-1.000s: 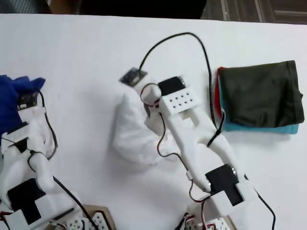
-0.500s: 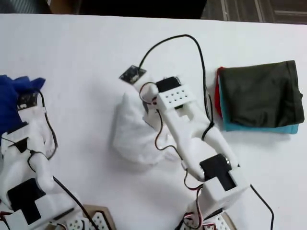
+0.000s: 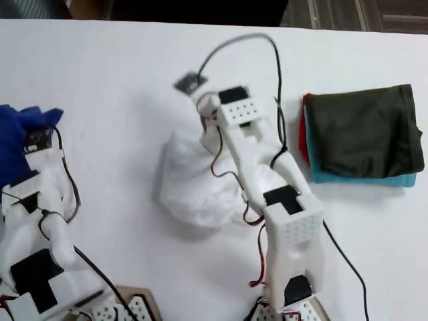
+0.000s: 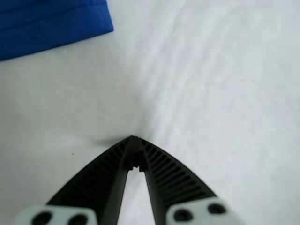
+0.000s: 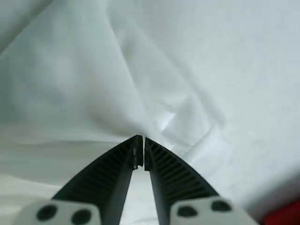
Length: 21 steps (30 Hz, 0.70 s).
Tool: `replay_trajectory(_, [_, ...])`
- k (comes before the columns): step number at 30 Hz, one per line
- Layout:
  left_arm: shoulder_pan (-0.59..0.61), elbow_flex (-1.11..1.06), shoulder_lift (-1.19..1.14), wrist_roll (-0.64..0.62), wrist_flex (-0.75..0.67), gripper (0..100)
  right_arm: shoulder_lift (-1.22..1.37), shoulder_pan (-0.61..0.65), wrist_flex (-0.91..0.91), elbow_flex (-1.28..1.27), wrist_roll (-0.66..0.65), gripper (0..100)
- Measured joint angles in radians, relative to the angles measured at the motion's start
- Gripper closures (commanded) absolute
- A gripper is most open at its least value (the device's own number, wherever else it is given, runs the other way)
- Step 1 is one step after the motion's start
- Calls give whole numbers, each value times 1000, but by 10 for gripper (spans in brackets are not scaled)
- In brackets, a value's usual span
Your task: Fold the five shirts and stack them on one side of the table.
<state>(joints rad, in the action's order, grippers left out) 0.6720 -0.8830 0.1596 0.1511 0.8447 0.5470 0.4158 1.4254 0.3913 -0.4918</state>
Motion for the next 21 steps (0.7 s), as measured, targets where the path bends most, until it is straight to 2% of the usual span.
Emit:
replay_trajectory(8, [0,0,0,0,0,975,14,-34,206,273,0,952])
replay_trajectory(13, [0,0,0,-8,0,975,-5,-124,276,210,2,698])
replay_trajectory(14, [0,0,0,-8,0,975,-18,-124,276,172,-2,675])
replay_trajectory(17, [0,0,0,-8,0,975,-48,-104,281,51,-38,686])
replay_trajectory(21, [0,0,0,-8,0,975,-51,-104,278,9,-54,698])
